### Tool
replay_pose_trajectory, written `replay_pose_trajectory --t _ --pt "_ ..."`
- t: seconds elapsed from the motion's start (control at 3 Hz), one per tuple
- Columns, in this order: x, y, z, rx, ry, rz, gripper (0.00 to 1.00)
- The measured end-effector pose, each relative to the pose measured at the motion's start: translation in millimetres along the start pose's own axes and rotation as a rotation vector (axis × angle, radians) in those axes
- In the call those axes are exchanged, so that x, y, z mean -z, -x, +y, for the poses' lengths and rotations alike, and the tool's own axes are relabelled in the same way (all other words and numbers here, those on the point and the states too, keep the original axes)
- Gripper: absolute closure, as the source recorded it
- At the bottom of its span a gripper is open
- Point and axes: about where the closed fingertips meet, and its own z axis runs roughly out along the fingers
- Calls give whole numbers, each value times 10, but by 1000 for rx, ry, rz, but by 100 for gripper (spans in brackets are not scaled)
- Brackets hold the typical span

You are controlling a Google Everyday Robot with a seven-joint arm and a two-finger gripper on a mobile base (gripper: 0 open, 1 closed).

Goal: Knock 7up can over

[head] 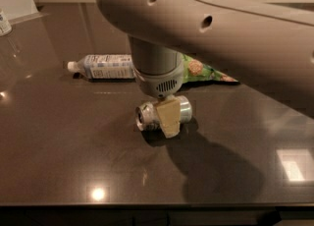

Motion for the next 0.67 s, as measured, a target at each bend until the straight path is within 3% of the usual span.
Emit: replay_pose_trajectory --t 0.67 --pt "-167 -8 9 -2 13 16 0"
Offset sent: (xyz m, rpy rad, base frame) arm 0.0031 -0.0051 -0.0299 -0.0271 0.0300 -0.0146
